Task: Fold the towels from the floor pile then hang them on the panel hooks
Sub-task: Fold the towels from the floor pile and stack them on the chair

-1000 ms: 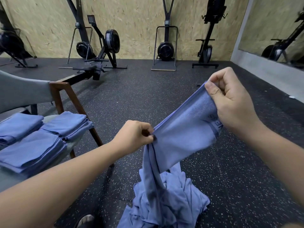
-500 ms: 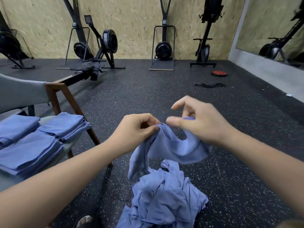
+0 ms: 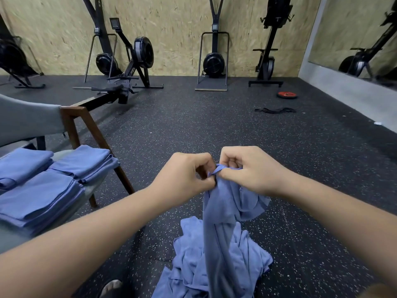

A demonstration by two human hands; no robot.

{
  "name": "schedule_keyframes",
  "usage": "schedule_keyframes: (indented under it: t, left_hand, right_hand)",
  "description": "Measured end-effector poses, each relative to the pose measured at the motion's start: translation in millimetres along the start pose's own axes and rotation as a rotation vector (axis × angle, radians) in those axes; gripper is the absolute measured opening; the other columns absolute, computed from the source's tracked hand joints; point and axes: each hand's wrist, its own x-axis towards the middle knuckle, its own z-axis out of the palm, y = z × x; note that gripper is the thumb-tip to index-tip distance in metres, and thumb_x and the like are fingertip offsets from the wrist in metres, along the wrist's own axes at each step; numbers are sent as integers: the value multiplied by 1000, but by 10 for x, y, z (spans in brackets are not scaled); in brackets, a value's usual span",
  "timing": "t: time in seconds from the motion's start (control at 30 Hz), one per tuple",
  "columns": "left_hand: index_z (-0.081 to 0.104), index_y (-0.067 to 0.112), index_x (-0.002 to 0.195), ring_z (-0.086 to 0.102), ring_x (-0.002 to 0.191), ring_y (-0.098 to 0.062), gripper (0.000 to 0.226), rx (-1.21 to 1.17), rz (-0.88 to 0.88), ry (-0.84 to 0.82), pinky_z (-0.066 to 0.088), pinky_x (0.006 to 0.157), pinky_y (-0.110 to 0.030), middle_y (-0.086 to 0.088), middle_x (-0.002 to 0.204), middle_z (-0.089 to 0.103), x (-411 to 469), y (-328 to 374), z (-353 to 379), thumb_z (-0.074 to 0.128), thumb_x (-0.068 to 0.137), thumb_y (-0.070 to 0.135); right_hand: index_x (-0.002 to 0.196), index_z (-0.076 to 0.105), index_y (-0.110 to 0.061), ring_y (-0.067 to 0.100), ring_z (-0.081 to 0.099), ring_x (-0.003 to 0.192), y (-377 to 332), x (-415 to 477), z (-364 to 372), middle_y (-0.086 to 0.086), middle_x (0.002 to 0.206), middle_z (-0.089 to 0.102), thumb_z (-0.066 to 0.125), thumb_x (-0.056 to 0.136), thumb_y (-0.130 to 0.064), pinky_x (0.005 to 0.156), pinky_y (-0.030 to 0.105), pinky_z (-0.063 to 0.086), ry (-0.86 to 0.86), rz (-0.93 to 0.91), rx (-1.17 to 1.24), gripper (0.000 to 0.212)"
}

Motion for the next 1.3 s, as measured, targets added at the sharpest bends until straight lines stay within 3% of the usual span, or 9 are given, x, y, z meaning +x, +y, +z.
schedule_keyframes:
  t: [0.1, 0.23, 0.4, 0.57, 0.67, 0.77, 0.93, 1.1, 1.3]
  left_hand:
    - [69, 21, 78, 57, 64, 3, 15, -33, -32, -23, 35, 63, -9, 15, 72, 67, -34, -83, 123, 82, 83, 16]
    - [71, 22, 81, 58, 72, -7, 9, -29, -23, -86, 45, 70, -28, 14, 77, 62, -74, -273, 282, 76, 88, 20]
    - [78, 17, 96, 71, 94, -13, 7, -56, 65, -124, 56, 86, -36, 9, 98, 72, -68, -329, 359, 72, 95, 12]
    - [78, 17, 93, 72, 90, -7, 5, -18, 133, -49, 56, 83, -32, 12, 97, 75, -3, -356, 270, 74, 95, 19]
    - [77, 20, 88, 69, 81, -6, 11, -28, 73, -28, 54, 76, -31, 11, 87, 73, 33, -463, 164, 81, 95, 28]
    - [72, 21, 82, 65, 70, -7, 20, -22, 40, -62, 52, 68, -30, 12, 74, 68, 33, -523, 93, 87, 91, 31]
    - [62, 24, 76, 54, 64, -3, 33, -65, 25, -160, 40, 61, -19, 17, 69, 60, -23, -445, 114, 92, 85, 35]
    - [70, 24, 80, 45, 56, 0, 24, -149, -136, -227, 36, 56, -18, 20, 62, 57, -69, -479, 171, 92, 84, 34]
    - [67, 30, 80, 54, 60, 4, 22, 20, -192, -255, 37, 60, -11, 21, 65, 63, -122, -709, 116, 88, 87, 27]
  right_hand:
    - [77, 61, -22, 5, 42, 62, -10, 1, -48, -11, 64, 50, 76, 91, -20, 60, 31, 37, 36, -16, 57, 21]
    - [78, 62, -18, 7, 40, 62, -55, -15, -131, -12, 64, 48, 76, 91, -16, 58, 30, 35, 59, -22, 142, 19]
    - [80, 64, -13, 6, 41, 62, -93, -46, -207, -3, 68, 51, 76, 93, -11, 57, 26, 35, 40, -45, 202, 18]
    - [79, 64, -15, 8, 43, 64, -43, -45, -282, -3, 68, 52, 75, 92, -8, 60, 29, 38, 74, -40, 187, 19]
    - [78, 63, -18, 9, 44, 64, 17, -43, -348, -2, 67, 54, 75, 91, -8, 62, 31, 40, 108, -18, 132, 20]
    - [78, 64, -18, 8, 44, 63, 59, -52, -387, 7, 70, 58, 73, 89, -6, 61, 30, 40, 128, 2, 92, 19]
    - [76, 62, -20, 8, 44, 62, 107, -51, -416, 7, 69, 58, 73, 88, -6, 62, 32, 39, 161, 16, 51, 22]
    - [77, 63, -17, 7, 45, 61, 174, -52, -450, -3, 64, 54, 72, 88, -6, 62, 31, 40, 192, 29, 35, 18]
    - [78, 63, -17, 7, 45, 62, 370, -40, -523, -6, 66, 54, 74, 89, -11, 61, 24, 38, 321, 70, -4, 17]
